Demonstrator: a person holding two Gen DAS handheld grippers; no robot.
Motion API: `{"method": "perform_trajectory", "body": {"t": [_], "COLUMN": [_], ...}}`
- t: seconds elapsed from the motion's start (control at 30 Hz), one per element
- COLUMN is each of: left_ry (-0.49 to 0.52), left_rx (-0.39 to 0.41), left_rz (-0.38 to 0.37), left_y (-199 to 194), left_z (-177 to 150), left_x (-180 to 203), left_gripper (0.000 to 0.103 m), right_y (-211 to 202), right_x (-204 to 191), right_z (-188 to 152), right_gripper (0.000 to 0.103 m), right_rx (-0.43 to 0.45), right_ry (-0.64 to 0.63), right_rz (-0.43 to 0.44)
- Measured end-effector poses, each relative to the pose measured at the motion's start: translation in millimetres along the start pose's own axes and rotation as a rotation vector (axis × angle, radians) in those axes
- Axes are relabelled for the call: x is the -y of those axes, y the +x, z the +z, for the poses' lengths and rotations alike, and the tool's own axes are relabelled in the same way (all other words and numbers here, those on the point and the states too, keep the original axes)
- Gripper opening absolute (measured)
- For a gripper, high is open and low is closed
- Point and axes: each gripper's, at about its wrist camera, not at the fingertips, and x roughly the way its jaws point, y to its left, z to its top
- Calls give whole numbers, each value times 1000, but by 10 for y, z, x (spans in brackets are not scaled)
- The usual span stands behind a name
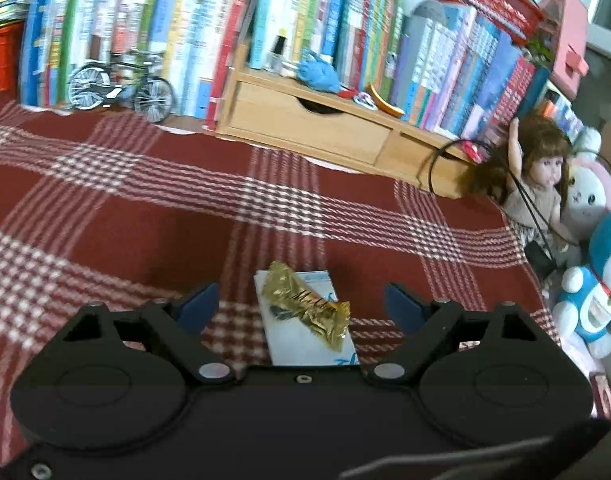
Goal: Organize books
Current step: 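Grasp the gold candy wrapper with the left gripper while the right gripper grasps the white 'Bag' packet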
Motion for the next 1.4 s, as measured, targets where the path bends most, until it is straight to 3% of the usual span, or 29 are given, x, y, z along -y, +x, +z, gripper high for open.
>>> {"method": "perform_trajectory", "body": {"t": [0.1,0.27,0.33,0.47,0.5,0.53,0.57,0.87,0.97,1.03,1.1,1.4], "left_ry": [14,-41,-40,-17,-12,-11,-20,5,26,33,48,20], "left_rx": [-47,-148,-168,-148,-143,-133,-129,-74,-40,-20,4,31], "left_rz": [53,-28,-29,-22,-23,-25,-33,-74,-68,-43,-7,62], "left_y": [166,381,430,388,356,319,278,-288,-510,-627,-720,-887], "left_z": [48,77,52,25,26,22,25,-174,-267,-295,-297,-296], "left_x": [-15,-153,-156,-114,-103,-102,-108,-151,-177,-218,-259,-672], "left_gripper": [77,63,42,25,21,21,20,19,19,19,19,19], "right_y": [154,287,320,253,227,192,166,-223,-352,-336,-274,365], "right_x": [19,66,53,50,65,85,113,251,227,227,192,-141], "right_z": [30,21,20,16,16,8,-2,-205,-246,-216,-156,162], "right_gripper": [88,83,68,51,43,24,17,10,18,55,77,88], "right_rx": [-16,-32,-40,-21,-16,-11,-18,-15,-12,-19,-8,-78], "right_ry": [1,14,10,22,32,44,61,104,86,92,97,82], "right_rz": [-5,32,46,71,73,73,71,90,46,27,4,-44]}}
